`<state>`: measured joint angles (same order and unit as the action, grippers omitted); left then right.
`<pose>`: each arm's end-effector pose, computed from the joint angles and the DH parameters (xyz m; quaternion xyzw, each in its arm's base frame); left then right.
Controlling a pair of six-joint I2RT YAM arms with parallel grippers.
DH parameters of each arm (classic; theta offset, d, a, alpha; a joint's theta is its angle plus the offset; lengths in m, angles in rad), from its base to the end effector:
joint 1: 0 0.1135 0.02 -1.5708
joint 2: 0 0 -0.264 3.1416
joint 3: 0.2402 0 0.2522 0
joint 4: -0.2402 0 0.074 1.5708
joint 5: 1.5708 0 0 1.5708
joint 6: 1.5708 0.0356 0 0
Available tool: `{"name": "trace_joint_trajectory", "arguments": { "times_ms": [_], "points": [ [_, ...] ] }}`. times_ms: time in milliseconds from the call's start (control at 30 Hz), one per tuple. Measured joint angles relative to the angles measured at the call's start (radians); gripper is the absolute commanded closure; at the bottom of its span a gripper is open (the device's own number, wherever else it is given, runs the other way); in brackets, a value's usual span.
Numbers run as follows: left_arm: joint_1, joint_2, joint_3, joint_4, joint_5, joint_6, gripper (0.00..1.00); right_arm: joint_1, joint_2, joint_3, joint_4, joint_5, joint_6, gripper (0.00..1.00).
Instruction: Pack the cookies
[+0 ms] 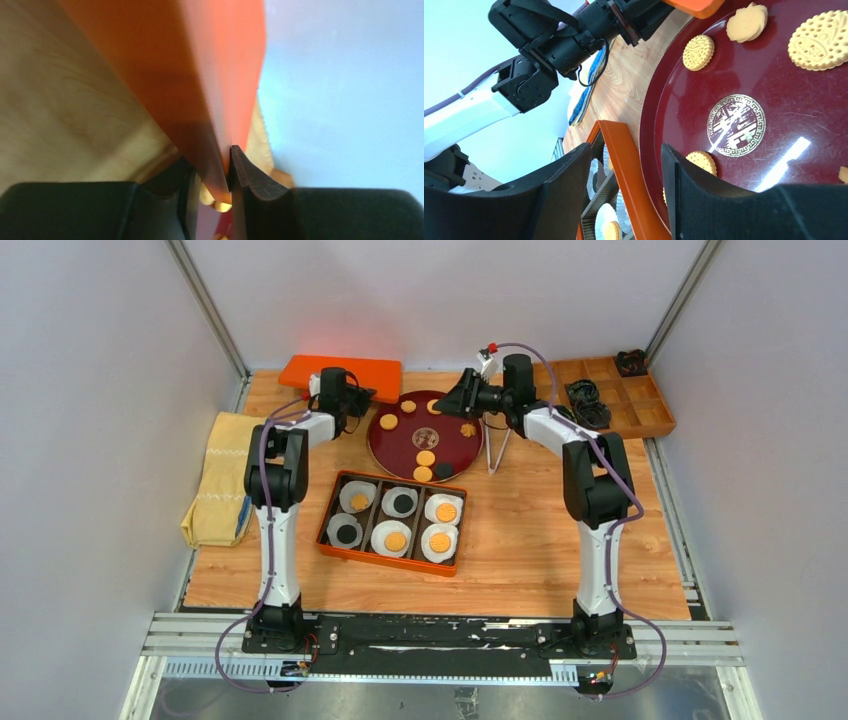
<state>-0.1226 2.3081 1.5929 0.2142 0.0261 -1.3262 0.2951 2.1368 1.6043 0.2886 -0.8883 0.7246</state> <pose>0.5139 -0.0643 0.1410 -0.4815 0.7129 -0.3462 0.3743 0.4672 0.1709 0.2404 -0.1069 0.7515 0.5669 0.3201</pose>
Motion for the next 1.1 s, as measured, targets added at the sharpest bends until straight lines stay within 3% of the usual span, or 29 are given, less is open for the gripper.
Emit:
{"name": "trace_joint_trajectory", "arguments": {
  "times_ms": [233,400,500,667,933,1100],
  "points": [
    [-0.010,-0.014,0.029,-0.003,-0.009,-0.071,0.99,-0.017,0.006,-0.031,0.083,-0.012,0.052,0.44],
    [-0.012,-0.060,-0.027,0.015,-0.016,-0.062,1.00,-0.019,0.012,-0.087,0.204,-0.034,0.131,0.40],
    [-0.009,-0.151,-0.159,0.059,-0.019,-0.032,1.00,-0.023,0.047,-0.127,0.390,-0.061,0.277,0.29],
    [-0.010,-0.370,-0.377,0.121,0.023,0.023,1.00,-0.028,0.141,-0.158,0.695,-0.081,0.543,0.27],
    [-0.011,-0.660,-0.610,0.214,0.116,0.040,1.00,-0.010,0.105,-0.292,0.813,-0.085,0.652,0.25],
    [-0.012,-0.744,-0.714,0.273,0.146,0.032,1.00,0.051,0.053,-0.365,0.904,-0.064,0.720,0.25]
  ]
}}
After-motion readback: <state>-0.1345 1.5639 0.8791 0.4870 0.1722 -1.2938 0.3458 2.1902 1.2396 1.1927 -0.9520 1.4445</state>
